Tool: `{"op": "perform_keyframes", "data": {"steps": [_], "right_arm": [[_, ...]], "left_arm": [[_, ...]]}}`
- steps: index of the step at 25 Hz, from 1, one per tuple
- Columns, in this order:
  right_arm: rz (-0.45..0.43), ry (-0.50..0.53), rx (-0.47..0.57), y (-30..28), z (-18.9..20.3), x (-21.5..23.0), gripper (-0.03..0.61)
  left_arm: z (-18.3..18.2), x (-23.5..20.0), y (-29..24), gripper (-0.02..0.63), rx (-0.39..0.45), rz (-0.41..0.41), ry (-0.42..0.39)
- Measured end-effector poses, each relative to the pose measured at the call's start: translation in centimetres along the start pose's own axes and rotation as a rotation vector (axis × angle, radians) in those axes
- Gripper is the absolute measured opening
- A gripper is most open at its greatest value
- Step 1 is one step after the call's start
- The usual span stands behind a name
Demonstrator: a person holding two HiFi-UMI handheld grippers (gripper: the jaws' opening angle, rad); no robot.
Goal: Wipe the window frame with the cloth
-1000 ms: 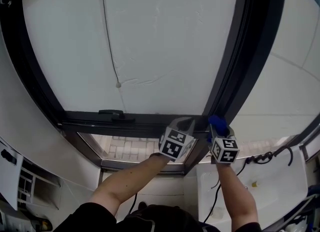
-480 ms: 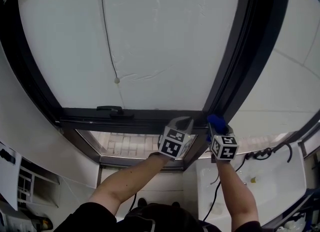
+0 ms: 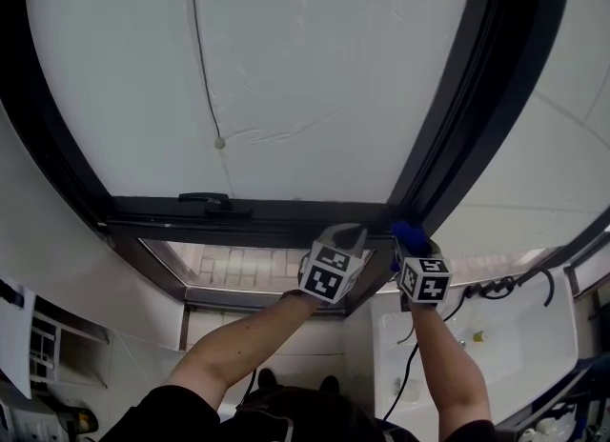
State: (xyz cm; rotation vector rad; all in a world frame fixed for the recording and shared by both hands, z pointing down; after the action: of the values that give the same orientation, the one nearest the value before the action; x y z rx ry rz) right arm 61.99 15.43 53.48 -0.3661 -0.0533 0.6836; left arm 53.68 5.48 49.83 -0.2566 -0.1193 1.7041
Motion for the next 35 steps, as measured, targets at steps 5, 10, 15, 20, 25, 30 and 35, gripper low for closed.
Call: {"op": "perform_keyframes", "data": {"steps": [5, 10, 15, 20, 25, 30, 35], "right_arm": [[-0.008, -0.014, -0.014, -0.4, 0.9, -0.1, 0.149], [-0.025, -0.032, -0.014, -0.4, 1.2, -0.1, 0.149], [-0.025, -0.066, -0.026, 0.3, 2.1, -0.1, 0.149], [-0.041, -0.129, -0.035, 2.6, 2.9, -0.8, 0.149], [-0.025, -0.086, -0.095, 3.3, 4.4, -0.7, 0.149], [-0.021, -0.061, -0.185, 2.3, 5.6, -0.5, 0.149], [-0.029, -0.032, -0.232, 0.4, 5.3, -0.6, 0.149]], "left_arm": [[0.7, 0.1, -0.1, -0.011, -0.020, 0.008, -0.013], [1.2, 0.1, -0.3, -0.011, -0.041, 0.012, -0.012], [0.8, -0.1, 0.2, -0.011, -0.032, 0.011, 0.004], [0.6, -0.4, 2.2, -0.011, -0.007, 0.018, 0.005], [1.4, -1.3, 3.6, -0.011, -0.001, -0.005, 0.034], [1.8, -1.1, 3.6, -0.011, -0.005, -0.002, 0.043], [1.7, -0.5, 3.1, -0.011, -0.009, 0.007, 0.041]]}}
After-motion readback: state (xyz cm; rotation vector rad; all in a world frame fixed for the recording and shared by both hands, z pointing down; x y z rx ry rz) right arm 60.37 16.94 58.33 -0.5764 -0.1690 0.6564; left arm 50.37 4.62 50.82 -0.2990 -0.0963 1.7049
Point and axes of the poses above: the fingertips, and each gripper's own axes: y backward along the fingers, x to its right, z out of its underside, the point moved 2 cm from there along y, backward along the fingers, and after that the axes turned 2 degrees about y, right-handed, at the moved point
